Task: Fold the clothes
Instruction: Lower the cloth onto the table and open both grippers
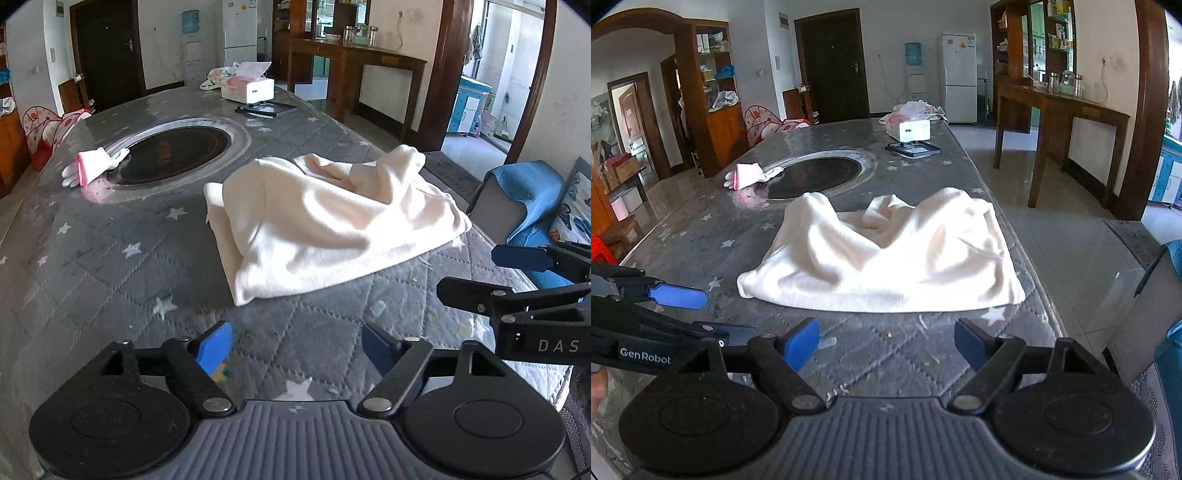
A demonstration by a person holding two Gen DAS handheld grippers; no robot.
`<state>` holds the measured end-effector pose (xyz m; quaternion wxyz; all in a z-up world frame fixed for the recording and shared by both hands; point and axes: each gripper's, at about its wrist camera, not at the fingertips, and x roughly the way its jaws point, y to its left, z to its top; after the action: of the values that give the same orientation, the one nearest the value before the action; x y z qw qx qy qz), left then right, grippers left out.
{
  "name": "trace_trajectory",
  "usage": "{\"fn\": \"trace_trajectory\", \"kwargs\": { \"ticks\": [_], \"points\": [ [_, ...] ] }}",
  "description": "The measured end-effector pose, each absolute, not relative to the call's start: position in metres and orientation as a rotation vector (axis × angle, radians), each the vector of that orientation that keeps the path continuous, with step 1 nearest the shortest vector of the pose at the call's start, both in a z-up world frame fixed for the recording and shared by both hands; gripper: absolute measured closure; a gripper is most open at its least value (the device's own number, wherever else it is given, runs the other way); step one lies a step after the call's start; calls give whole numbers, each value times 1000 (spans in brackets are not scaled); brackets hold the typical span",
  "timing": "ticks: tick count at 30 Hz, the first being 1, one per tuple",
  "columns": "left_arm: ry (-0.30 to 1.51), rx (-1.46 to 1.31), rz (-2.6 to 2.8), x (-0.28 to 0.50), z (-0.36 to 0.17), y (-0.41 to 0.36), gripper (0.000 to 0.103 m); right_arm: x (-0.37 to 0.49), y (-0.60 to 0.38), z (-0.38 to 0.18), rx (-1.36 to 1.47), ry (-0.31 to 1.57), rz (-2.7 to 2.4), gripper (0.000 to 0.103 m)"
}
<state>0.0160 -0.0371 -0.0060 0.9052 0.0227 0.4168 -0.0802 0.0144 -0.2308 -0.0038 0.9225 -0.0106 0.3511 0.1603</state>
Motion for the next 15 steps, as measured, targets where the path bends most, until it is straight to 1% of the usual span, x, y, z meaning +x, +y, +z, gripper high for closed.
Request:
{"fn": "trace_trajectory", "kwargs": {
  "ticks": [2, 6, 10, 14, 15],
  "points": [
    [860, 55, -159, 12, -7, -39, 16, 12, -231, -4, -21, 723, 320, 14],
    [856, 59, -142, 6, -8, -40, 13, 6, -231, -5, -13, 721, 306, 12],
    [850, 59, -125, 1, -8, -38, 6, 1, -234, -6, -2, 718, 283, 4],
    [844, 61, -100, -4, -9, -37, 0, -4, -235, -8, 5, 720, 268, 0],
    [843, 59, -96, -5, -10, -36, 0, -5, -235, -9, 4, 720, 265, 0]
  ]
}}
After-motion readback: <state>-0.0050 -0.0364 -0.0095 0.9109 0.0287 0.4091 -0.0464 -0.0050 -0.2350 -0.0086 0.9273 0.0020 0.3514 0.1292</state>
